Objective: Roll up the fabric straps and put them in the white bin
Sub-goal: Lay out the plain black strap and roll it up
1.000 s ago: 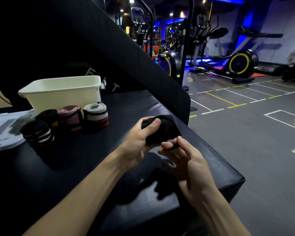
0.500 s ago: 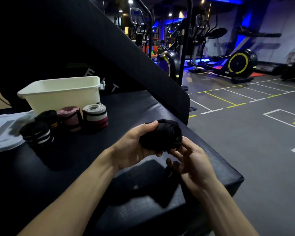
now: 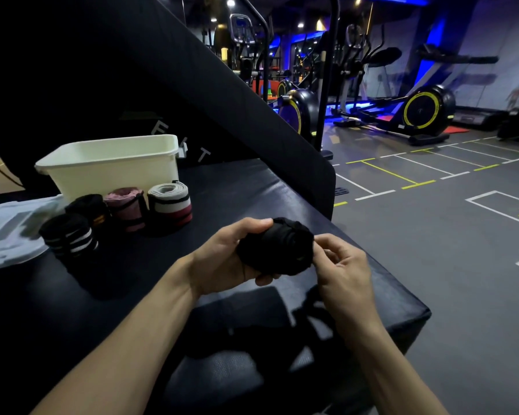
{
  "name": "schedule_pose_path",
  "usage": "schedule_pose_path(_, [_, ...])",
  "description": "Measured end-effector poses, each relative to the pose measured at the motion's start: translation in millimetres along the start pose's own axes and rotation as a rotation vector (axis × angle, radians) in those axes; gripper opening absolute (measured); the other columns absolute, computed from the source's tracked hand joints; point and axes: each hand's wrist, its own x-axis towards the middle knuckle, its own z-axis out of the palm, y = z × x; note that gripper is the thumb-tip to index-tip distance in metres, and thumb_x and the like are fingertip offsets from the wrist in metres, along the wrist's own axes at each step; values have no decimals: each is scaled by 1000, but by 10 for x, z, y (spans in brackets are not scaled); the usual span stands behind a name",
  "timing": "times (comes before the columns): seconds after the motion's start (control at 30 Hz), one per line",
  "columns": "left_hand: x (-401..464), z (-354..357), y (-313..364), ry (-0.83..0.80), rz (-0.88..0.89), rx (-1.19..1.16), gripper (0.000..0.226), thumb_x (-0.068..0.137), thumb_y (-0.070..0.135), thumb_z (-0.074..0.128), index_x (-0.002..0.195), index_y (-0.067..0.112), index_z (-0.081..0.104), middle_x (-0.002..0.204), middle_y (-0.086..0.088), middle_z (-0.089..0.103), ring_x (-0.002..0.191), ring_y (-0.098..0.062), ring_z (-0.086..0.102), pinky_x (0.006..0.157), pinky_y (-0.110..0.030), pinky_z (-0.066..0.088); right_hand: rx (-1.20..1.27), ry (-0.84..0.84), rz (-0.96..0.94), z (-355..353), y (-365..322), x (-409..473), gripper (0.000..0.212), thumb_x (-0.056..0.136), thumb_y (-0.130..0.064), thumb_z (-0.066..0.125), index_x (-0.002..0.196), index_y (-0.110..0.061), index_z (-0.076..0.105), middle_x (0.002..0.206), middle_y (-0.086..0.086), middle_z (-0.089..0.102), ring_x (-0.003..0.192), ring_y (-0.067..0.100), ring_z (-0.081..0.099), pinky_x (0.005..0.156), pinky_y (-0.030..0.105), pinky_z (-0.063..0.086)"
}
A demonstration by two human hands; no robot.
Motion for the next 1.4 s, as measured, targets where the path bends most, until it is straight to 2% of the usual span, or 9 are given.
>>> schedule_pose_path(0.27, [-24,12,-42,-149,-103,24,41,81,42,75,103,9,68,84,-13,63,65,-19,60,54,-27,49,282,-86,285,94,-103,-15,60,97,-3,51,40,-21,55,46,-11,40,39,4,34,44,23,31])
schedule_pose_path(0.43, [-20,-37,-69,-74,-162,77,36,85,34,64,111,9,62,89,-15,60,69,-22,57,57,-29,49,187,-101,157,56,-89,20,20,80,-22,64,61,-19,61,59,-3,52,53,7,43,47,22,36])
schedule_pose_path(0.53, [6,-27,-88,-84,-173,106,33,84,34,63,108,12,59,87,-11,61,66,-19,59,57,-29,48,181,-111,178,26,-87,37,29,86,-8,63,60,-18,56,53,-6,47,49,6,38,45,19,31])
schedule_pose_path(0.67, [-5,-17,-66,-56,-132,-8,22,85,31,62,100,17,66,87,-10,62,66,-17,62,53,-27,51,380,-195,499,30,-133,70,37,86,-4,52,54,-20,46,49,-4,31,41,7,26,41,21,16])
schedule_pose_path(0.73, [-17,-34,-40,2,-67,-30,22,88,32,59,95,17,74,85,-10,66,65,-17,64,51,-26,50,513,-261,633,10,-118,95,38,87,-7,52,51,-20,53,47,-6,35,36,4,29,35,15,21])
schedule_pose_path(0.83, [18,-55,-8,126,-4,-73,39,90,39,53,91,11,79,85,-13,70,64,-21,63,49,-26,49,515,-310,664,3,-97,85,6,83,-15,61,82,-19,65,64,0,58,44,8,49,41,17,33])
schedule_pose_path(1.03, [54,-143,8,338,65,20,36,93,39,60,109,8,68,93,-15,70,74,-23,66,60,-29,55,424,-120,461,-6,-46,34,10,99,-14,59,105,-15,67,79,8,68,59,20,67,44,26,51])
schedule_pose_path(1.23, [42,-219,-49,268,236,333,41,85,9,77,122,16,60,107,-9,64,95,-22,67,81,-34,58,294,-162,325,48,-63,-46,48,73,-55,72,109,-23,68,103,8,75,88,32,76,59,38,58])
schedule_pose_path(1.4, [29,-223,-21,285,338,498,70,78,20,87,140,33,58,129,-12,65,122,-21,64,102,-37,53,438,-150,399,63,-56,-21,47,75,-44,76,112,-18,65,111,18,73,95,38,75,64,41,60])
